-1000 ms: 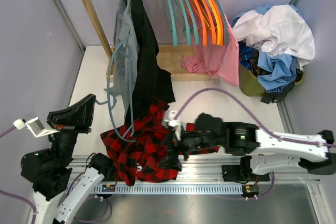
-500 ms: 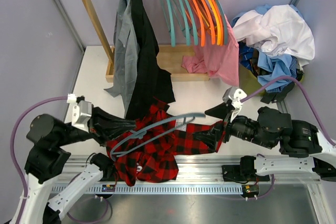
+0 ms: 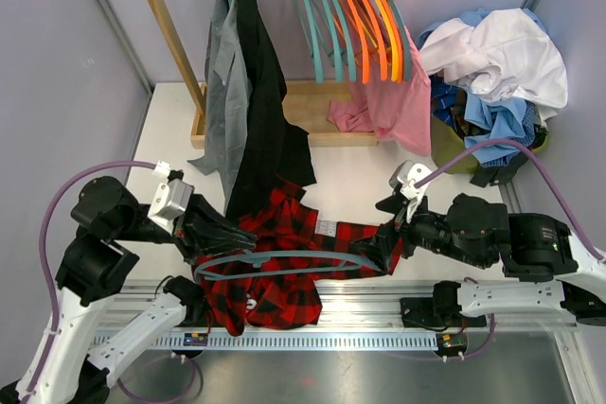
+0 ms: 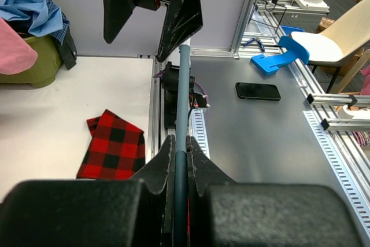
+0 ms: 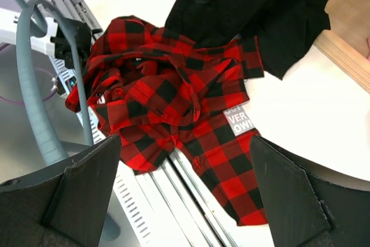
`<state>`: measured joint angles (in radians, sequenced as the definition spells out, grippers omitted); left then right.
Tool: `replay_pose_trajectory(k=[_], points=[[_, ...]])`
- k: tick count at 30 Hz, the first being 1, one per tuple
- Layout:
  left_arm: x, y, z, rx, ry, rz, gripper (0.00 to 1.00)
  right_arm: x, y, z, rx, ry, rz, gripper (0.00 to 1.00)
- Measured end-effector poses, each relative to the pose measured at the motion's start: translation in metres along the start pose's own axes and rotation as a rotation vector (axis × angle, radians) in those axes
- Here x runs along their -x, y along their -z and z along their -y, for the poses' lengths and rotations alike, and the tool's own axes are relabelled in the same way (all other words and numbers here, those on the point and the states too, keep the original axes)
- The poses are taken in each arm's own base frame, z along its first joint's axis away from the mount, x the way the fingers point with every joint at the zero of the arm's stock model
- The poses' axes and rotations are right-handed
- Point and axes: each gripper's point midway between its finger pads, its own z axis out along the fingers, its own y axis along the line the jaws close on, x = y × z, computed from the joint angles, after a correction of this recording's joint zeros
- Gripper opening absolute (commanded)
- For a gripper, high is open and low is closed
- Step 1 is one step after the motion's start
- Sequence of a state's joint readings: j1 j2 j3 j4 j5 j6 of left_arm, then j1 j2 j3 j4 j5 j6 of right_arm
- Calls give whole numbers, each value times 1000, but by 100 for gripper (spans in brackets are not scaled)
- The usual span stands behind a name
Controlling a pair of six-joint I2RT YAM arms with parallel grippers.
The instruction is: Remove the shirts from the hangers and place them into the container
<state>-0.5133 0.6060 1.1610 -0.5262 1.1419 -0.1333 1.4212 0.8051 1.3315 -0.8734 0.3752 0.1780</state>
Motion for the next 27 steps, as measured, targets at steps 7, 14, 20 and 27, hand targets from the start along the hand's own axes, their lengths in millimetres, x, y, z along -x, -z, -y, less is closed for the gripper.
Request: replay_pose_trajectory(k=[7, 14, 20, 27], points=[[-3, -9, -15, -29, 45, -23, 0, 5, 11, 6, -4, -15, 37, 99], [-9, -12, -22, -29, 72, -38, 0, 17, 28, 10, 13, -29, 111, 100], [-11, -14, -28, -28, 91, -46, 0, 13, 17, -19, 150, 0, 71, 100], [-15, -20, -40, -27, 127, -62, 0, -23, -27, -60, 280, 39, -93, 97]])
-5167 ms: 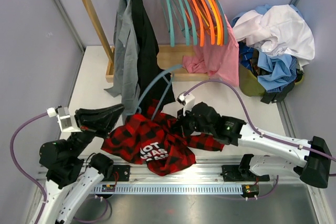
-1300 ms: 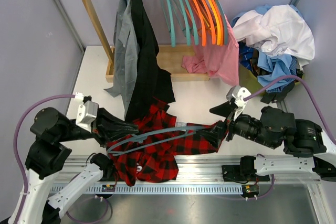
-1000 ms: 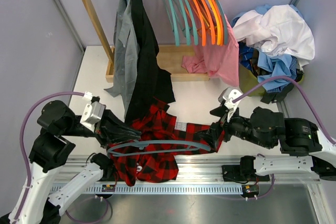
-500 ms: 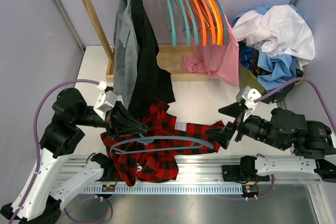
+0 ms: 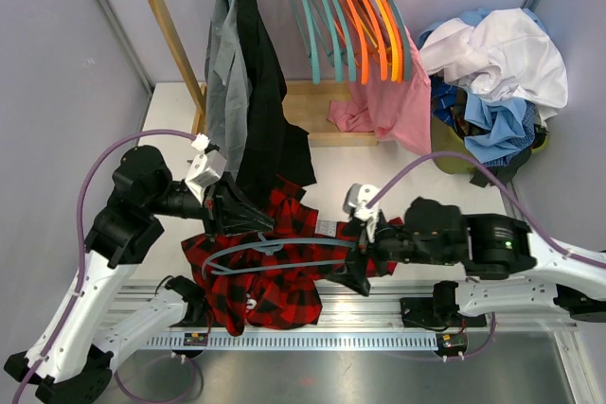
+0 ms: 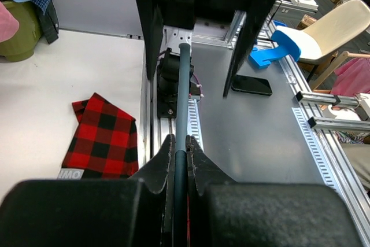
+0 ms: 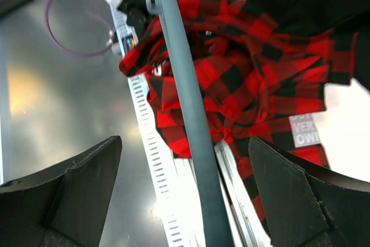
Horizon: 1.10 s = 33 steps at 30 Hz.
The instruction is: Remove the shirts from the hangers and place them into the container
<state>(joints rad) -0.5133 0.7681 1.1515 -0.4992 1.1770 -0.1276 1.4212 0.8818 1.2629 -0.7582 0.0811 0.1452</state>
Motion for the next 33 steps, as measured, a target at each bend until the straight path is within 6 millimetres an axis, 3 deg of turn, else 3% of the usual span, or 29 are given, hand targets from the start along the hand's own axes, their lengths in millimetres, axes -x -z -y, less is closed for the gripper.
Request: replay_pose_trajectory(k=[3, 4, 6, 7, 9, 13, 14, 15, 17, 18, 19, 22, 28, 31, 33], points=[[0, 0, 0, 0, 0, 0, 0, -16, -17, -4, 19, 4, -68, 88], [0, 0, 1, 1, -2, 1, 0, -18, -18, -5, 26, 2, -77, 71], [2, 1, 3, 3, -8, 3, 0, -19, -19, -7, 33, 0, -80, 49], [3, 2, 4, 4, -13, 4, 0, -18, -18, -7, 34, -4, -78, 22], [4, 3, 6, 11, -22, 5, 0, -18, -18, -8, 38, -5, -78, 1], [6, 7, 5, 59, -44, 9, 0, -15, -17, -14, 69, -7, -67, 0], [7, 7, 4, 79, -49, 10, 4, -15, -17, -14, 68, -8, -64, 0], [7, 9, 2, 99, -55, 12, 18, -14, -18, -14, 68, -8, -60, 0], [9, 12, -4, 167, -75, 23, 70, -13, -18, -14, 66, -8, -58, 0], [10, 16, -11, 222, -88, 32, 89, -15, -17, -13, 64, -12, -65, 0], [13, 20, -18, 287, -97, 45, 99, -16, -16, -13, 62, -12, -68, 0], [24, 40, -37, 498, -118, 105, 99, -17, -12, -10, 50, -12, -67, 0], [43, 100, -64, 918, -141, 264, 99, -6, 1, 7, -38, -3, -1, 0], [41, 130, -61, 1063, -144, 344, 99, 12, 26, 18, -75, 0, 136, 0], [41, 149, -53, 1131, -155, 406, 99, 27, 54, 27, -98, -1, 280, 0]])
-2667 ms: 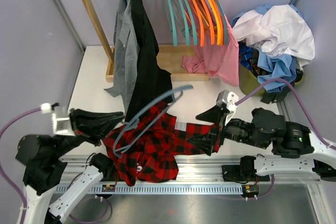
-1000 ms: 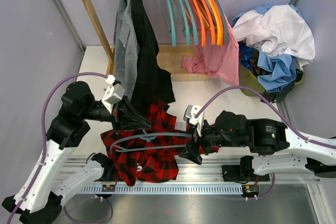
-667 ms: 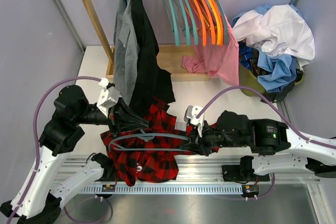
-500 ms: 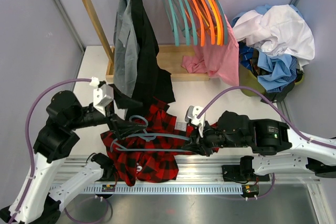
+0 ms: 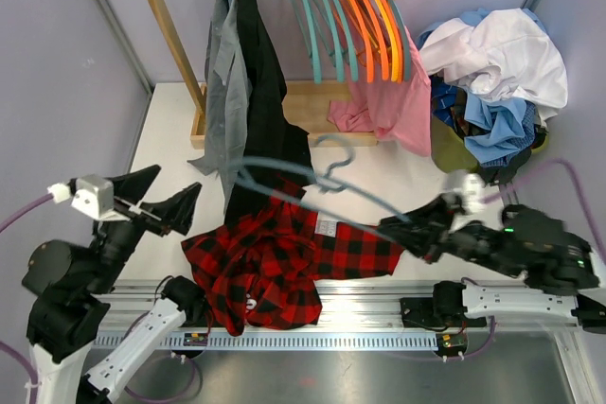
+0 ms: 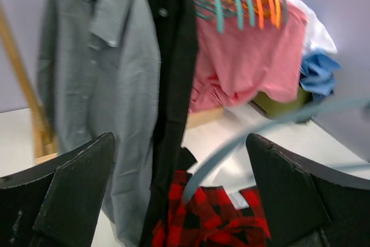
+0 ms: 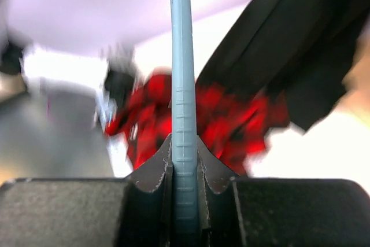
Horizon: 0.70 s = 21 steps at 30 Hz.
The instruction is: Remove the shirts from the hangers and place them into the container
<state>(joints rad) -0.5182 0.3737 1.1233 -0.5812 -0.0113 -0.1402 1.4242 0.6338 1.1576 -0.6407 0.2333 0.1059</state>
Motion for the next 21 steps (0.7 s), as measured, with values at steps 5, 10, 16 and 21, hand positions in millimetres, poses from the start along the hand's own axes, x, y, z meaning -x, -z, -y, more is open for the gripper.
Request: replay_pose_trajectory(k=[5, 10, 16, 21], points=[[11, 22, -15, 87, 28, 84, 99, 65, 53, 36, -130, -26, 345, 0], [-12, 18, -21, 118, 53, 34, 99, 96, 44, 69, -368, -10, 457, 0], [-41, 13, -23, 127, 81, -40, 99, 107, -22, 82, -584, 125, 418, 0], [-42, 20, -22, 121, 97, -30, 99, 108, -77, 82, -698, 264, 347, 0]])
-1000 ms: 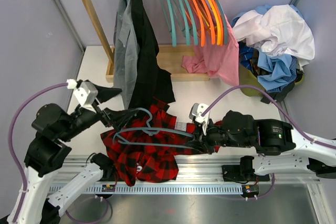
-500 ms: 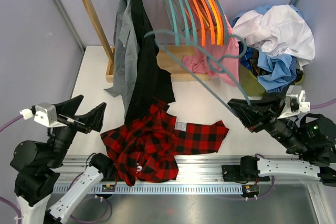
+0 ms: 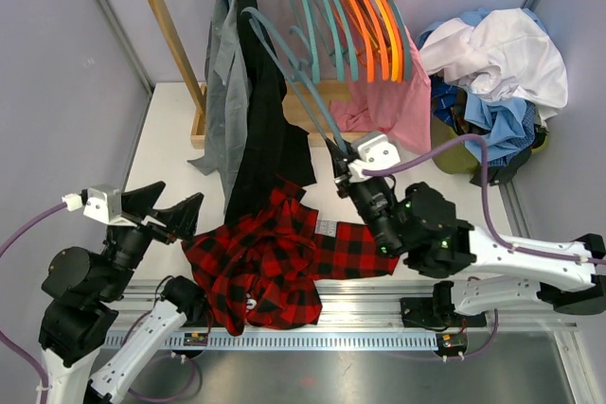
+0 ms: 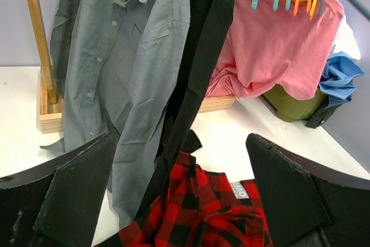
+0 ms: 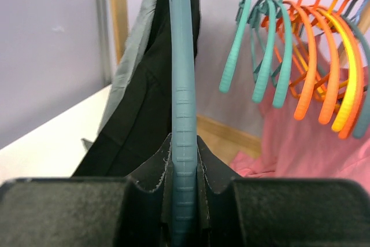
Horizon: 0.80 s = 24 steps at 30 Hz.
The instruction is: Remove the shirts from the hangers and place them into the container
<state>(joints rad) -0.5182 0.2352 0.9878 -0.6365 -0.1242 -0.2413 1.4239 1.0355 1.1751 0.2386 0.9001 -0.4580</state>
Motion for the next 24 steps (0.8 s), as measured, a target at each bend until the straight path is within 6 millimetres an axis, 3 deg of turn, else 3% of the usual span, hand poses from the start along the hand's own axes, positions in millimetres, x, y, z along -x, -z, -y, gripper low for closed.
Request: replay_pose_trajectory(k=[6, 14, 17, 24], points=[[2, 4, 2, -12, 8, 14, 99, 12, -27, -2, -108, 41, 6, 0], [1, 11, 2, -21, 17, 20, 99, 13, -60, 38, -240, -30, -14, 0], [1, 12, 2, -21, 18, 19, 99, 12, -76, 44, -242, -63, -39, 0], [0, 13, 3, -29, 21, 18, 99, -16, -112, 40, -187, -113, -157, 0]])
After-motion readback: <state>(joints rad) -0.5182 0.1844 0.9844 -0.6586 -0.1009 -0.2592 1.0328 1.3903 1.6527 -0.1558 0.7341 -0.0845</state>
